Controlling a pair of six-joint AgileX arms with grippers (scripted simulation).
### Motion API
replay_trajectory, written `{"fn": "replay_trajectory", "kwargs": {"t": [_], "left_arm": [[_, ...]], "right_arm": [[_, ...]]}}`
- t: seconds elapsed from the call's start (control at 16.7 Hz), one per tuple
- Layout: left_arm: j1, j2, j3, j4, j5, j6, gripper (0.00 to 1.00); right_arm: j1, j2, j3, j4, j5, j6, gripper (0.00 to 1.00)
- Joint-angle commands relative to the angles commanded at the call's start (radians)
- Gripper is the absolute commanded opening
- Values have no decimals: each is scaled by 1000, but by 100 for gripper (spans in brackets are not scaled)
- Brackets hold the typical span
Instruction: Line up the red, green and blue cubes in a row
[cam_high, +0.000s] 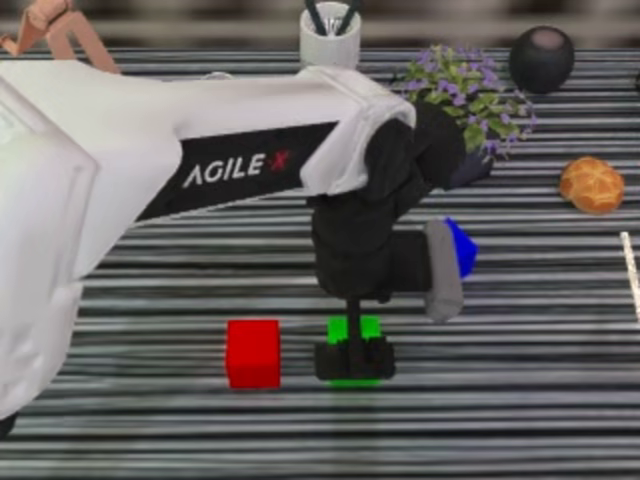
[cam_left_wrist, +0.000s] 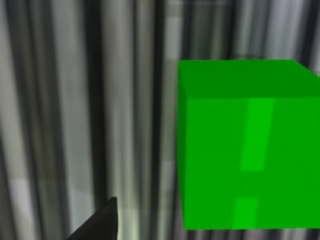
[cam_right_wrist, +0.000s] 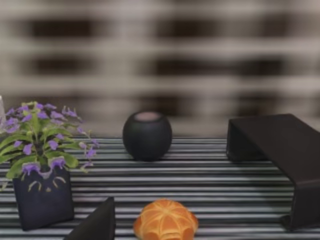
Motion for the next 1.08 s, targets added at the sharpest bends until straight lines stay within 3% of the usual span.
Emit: {"fn": "replay_trajectory", "kwargs": {"t": [0.18, 0.6, 0.84, 1.08], "left_arm": [[10, -33, 53, -79, -1, -4, 100], [22, -58, 30, -66, -2, -15, 100], [107, -220, -117, 27, -11, -75, 100], [241, -528, -371, 185, -18, -178, 100]], "right_arm": [[0, 0, 0, 0, 0, 0, 100], [9, 30, 30, -20, -1, -2, 100], [56, 218, 213, -135, -3, -11, 100], [126, 566, 517, -324, 0, -25, 100]]}}
